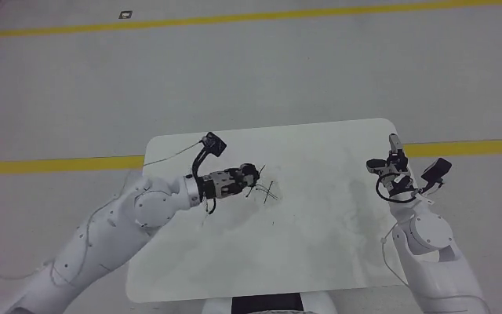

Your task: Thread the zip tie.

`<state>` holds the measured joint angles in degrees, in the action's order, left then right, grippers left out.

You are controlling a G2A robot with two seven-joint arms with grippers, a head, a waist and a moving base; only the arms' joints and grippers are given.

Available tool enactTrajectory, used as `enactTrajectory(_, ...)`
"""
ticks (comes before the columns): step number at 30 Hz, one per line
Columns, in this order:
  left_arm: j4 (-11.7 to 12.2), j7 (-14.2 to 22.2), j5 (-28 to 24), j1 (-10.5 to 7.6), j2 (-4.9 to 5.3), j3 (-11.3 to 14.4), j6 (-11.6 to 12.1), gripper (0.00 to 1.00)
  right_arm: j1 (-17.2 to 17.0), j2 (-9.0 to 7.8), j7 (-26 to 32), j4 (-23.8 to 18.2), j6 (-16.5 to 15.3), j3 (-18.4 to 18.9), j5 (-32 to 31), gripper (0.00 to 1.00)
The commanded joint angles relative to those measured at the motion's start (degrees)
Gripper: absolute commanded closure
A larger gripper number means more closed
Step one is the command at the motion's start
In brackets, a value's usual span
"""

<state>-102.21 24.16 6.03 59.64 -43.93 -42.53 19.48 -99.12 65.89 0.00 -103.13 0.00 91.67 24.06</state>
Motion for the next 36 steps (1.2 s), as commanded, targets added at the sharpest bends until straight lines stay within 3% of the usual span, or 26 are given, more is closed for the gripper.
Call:
enactTrajectory(1,0.0,0.1,0.8,-0.03,-0.01,0.0,0.0,1.0,0.0,0.0,0.0,0.0,0.0,0.0,0.0,0.0)
enactTrajectory(9,0.0,-0.1,0.6,0.08,-0.04,0.0,-0.1,1.0,0.0,0.0,0.0,0.0,0.0,0.0,0.0,0.0)
enactTrajectory(12,1.0,-2.7,-1.4,0.96,-0.43,-0.2,-0.6,1.0,0.0,0.0,0.0,0.0,0.0,0.0,0.0,0.0)
enactTrajectory(19,5.1,-8.0,-12.5,3.44,-1.55,-0.9,-1.2,1.0,0.0,0.0,0.0,0.0,0.0,0.0,0.0,0.0)
enactTrajectory(21,6.3,-8.9,-15.3,3.87,-2.01,-0.8,-0.3,1.0,0.0,0.0,0.0,0.0,0.0,0.0,0.0,0.0)
enactTrajectory(28,9.1,-10.2,-25.1,4.21,-4.03,-0.7,0.0,1.0,0.0,0.0,0.0,0.0,0.0,0.0,0.0,0.0)
enactTrajectory(32,10.5,-10.6,-28.7,4.66,-4.96,-2.0,0.0,1.0,0.0,0.0,0.0,0.0,0.0,0.0,0.0,0.0)
enactTrajectory(36,10.6,-10.6,-28.7,4.69,-5.01,-2.2,0.0,1.0,0.0,0.0,0.0,0.0,0.0,0.0,0.0,0.0)
